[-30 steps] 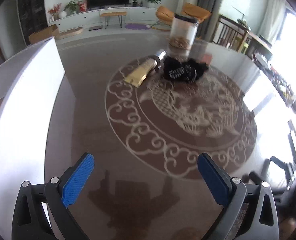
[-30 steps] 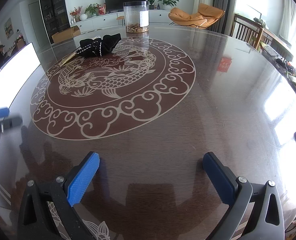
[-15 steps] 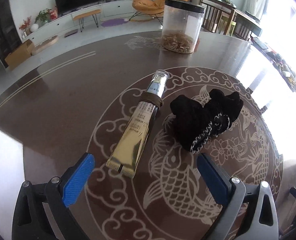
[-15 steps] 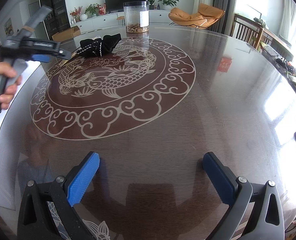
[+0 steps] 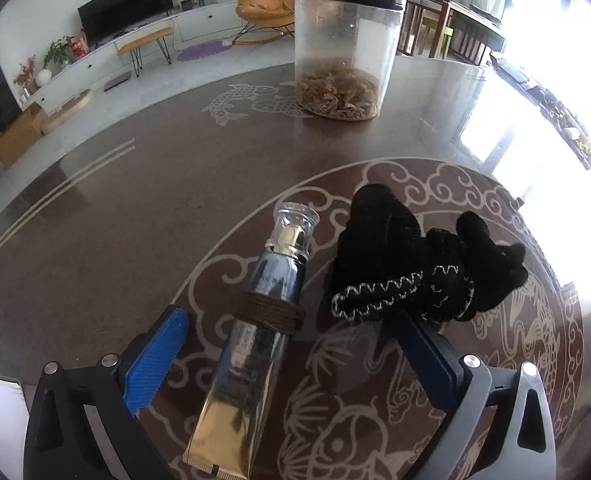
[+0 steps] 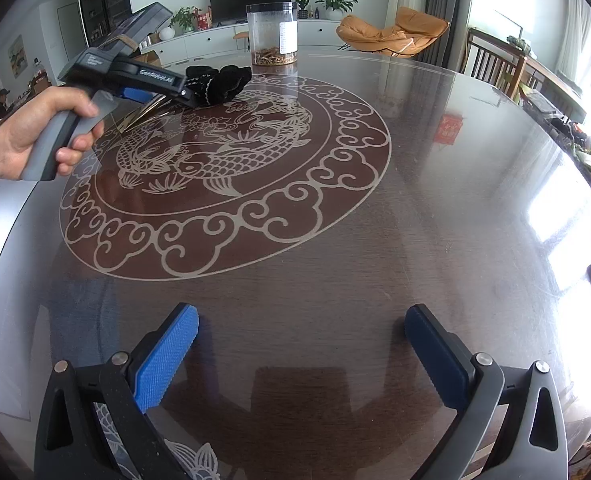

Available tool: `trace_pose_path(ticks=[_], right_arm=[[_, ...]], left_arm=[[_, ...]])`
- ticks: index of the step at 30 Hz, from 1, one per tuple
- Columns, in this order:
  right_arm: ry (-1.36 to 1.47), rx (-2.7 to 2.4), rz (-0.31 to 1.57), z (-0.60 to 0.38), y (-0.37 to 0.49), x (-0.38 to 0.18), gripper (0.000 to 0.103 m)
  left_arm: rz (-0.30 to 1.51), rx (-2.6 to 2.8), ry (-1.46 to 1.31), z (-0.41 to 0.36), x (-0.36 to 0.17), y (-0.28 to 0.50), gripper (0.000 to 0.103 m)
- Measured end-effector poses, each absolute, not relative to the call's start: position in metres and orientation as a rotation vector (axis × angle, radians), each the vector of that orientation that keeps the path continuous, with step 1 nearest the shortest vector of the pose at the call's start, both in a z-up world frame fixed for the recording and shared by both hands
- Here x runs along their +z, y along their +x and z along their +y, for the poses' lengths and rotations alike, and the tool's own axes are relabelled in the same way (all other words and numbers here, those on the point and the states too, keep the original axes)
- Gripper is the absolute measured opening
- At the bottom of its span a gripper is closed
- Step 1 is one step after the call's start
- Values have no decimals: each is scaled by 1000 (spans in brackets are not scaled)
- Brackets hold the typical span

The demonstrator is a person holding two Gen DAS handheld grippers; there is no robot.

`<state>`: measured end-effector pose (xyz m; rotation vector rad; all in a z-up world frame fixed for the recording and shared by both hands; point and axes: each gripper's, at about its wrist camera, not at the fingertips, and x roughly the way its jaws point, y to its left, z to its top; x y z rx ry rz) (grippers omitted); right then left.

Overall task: Organize objects
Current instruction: 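Lower the left tool onto the gold tube and close on it, then close the right gripper on the black knit glove while the left holds the gold tube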

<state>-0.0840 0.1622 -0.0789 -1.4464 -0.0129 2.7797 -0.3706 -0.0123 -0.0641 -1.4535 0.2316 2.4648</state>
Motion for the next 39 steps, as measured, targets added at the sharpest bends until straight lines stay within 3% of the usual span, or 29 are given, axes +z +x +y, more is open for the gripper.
trace_pose_path(ticks=[8,10,12,13,15,22,30,32,33,35,37,39], right_arm=[[-1447,2780,-13,162,-84,-79,103],[-1447,2780,-13,162,-84,-79,103],[-1447,2780,-13,162,-84,-79,103],[-1447,2780,-13,162,-85,-79,103],[-1447,2780,-13,162,-85,-79,103],[-1447,2780,-13,162,-85,-79,103],[-1448,2782,-15,162,-84,-79,103],[-1448,2782,-15,162,-84,-79,103],[-1448,2782,-15,162,-84,-79,103],[-1449,2784,-17,162,-84,-79,103],[-1450,2786,-18,162,-84,-79,103],[-1452,2787,-20,162,-85,-79,103]], left_arm=[[219,2476,-1468,-16,-63,-373,103],[202,2523,-1417,-19,-59,-365,83],[163,2578,-1375,-27,-55,-350,44],[146,2593,-1369,-31,-54,-342,32],[134,2621,-1353,-39,-54,-319,26],[40,2771,-1380,-59,-54,-213,26],[61,2752,-1344,-56,-56,-108,28],[55,2727,-1344,-56,-56,-108,45],[62,2718,-1355,-55,-58,-109,68],[89,2710,-1410,-54,-62,-113,91],[79,2700,-1429,-55,-64,-115,101],[73,2684,-1447,-57,-66,-118,103]])
